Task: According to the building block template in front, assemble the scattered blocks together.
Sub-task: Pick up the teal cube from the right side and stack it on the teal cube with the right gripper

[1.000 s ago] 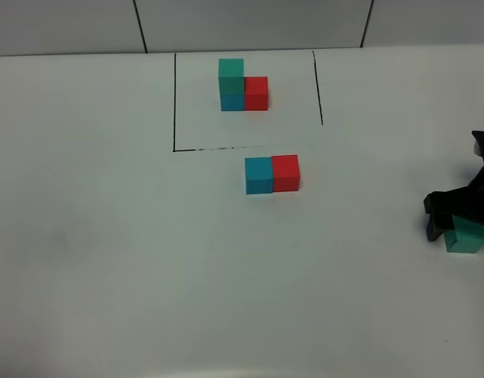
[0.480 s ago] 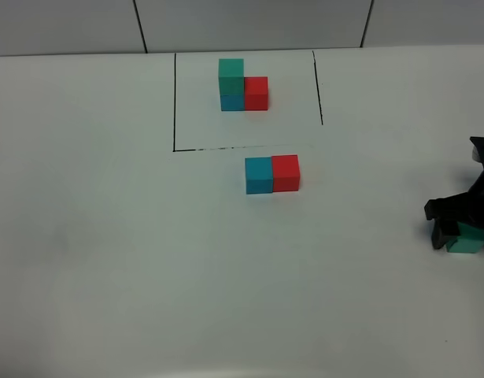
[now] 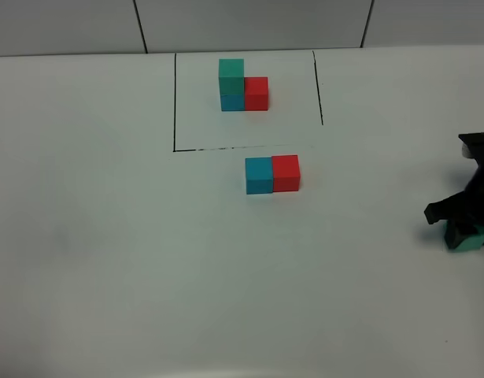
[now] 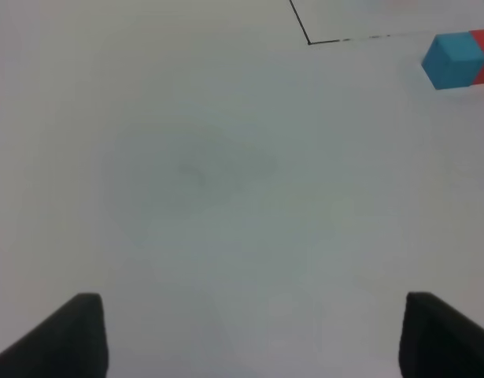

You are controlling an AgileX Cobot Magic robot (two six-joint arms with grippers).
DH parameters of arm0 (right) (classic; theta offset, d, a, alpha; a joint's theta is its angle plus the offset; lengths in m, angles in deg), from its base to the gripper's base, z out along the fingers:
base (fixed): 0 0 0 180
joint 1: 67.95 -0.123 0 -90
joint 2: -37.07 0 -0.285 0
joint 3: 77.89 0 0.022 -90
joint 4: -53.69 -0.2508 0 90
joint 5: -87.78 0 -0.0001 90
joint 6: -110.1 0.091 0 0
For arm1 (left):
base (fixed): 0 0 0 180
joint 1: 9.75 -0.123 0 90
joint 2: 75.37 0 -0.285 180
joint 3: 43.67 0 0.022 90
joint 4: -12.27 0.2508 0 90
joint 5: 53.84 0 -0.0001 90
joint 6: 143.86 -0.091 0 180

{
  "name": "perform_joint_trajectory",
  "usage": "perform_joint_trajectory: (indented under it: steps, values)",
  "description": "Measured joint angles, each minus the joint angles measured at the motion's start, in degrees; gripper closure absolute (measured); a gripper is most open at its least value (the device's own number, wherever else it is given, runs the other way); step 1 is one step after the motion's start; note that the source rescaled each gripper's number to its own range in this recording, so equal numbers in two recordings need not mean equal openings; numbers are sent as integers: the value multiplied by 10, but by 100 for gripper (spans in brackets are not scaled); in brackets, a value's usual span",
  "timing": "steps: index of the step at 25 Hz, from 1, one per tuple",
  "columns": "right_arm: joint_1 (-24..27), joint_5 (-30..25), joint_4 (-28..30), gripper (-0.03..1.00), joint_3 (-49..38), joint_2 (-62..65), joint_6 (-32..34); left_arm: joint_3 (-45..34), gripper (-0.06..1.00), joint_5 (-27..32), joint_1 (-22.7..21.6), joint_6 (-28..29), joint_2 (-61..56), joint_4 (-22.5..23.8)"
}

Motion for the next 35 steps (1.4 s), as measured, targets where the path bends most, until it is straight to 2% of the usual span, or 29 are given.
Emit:
perform_joint_trajectory:
  steps: [4, 8, 10, 12, 18, 25, 28, 35]
  values:
    - [-74, -41, 49, 95, 50, 40, -158, 0, 3, 0, 0, 0, 0, 0]
    - [-164, -97, 56, 95, 124, 43, -359, 0, 3, 0, 0, 0, 0, 0]
    - [-206, -118, 56, 95, 164, 29, -424, 0, 3, 0, 0, 0, 0, 0]
    - [-236, -138, 55, 95, 213, 2, -458, 0, 3, 0, 0, 0, 0, 0]
    - [-284, -231, 31, 95, 379, -115, -483, 0, 3, 0, 0, 0, 0, 0]
    - [-307, -243, 11, 95, 548, -217, -482, 0, 3, 0, 0, 0, 0, 0]
    - [-314, -243, 11, 95, 578, -239, -482, 0, 3, 0, 0, 0, 0, 0]
    - [-328, -245, 12, 95, 588, -264, -485, 0, 3, 0, 0, 0, 0, 0]
